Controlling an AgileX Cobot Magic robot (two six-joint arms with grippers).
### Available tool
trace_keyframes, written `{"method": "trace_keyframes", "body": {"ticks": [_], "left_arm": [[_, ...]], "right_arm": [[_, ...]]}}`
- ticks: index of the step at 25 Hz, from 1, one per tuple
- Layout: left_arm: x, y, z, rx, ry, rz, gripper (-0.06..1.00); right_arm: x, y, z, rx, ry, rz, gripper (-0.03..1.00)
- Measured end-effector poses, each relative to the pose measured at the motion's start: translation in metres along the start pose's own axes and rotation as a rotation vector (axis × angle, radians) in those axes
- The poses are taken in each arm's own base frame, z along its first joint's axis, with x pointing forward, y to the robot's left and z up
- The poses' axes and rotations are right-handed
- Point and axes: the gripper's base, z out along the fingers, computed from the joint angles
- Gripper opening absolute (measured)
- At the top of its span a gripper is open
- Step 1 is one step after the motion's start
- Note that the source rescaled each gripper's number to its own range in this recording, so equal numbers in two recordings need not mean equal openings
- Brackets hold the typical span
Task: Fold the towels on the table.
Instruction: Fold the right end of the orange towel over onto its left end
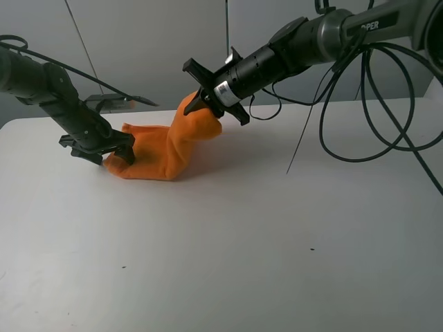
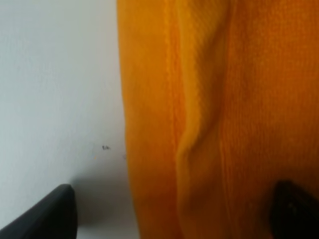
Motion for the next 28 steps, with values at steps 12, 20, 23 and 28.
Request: {"method": "trace_keyframes", "body": {"ticks": [12, 20, 23, 28], "left_arm": [[0.0, 0.0, 0.0, 0.002, 0.0, 0.012, 1.0], [0.0, 0.0, 0.0, 0.002, 0.0, 0.013, 1.0], [0.0, 0.0, 0.0, 0.002, 0.0, 0.013, 1.0], [0.0, 0.0, 0.0, 0.002, 0.0, 0.013, 1.0]], "right_arm": [[0.008, 0.003, 0.041, -0.038, 0.003, 0.031, 0.08], [0.015, 0.01, 0.055, -0.03, -0.017, 0.01, 0.08], [0.015, 0.009, 0.058, -0.024, -0.03, 0.012, 0.08], [0.018, -0.002, 0.068, -0.008, -0.016, 0.029, 0.08]]}}
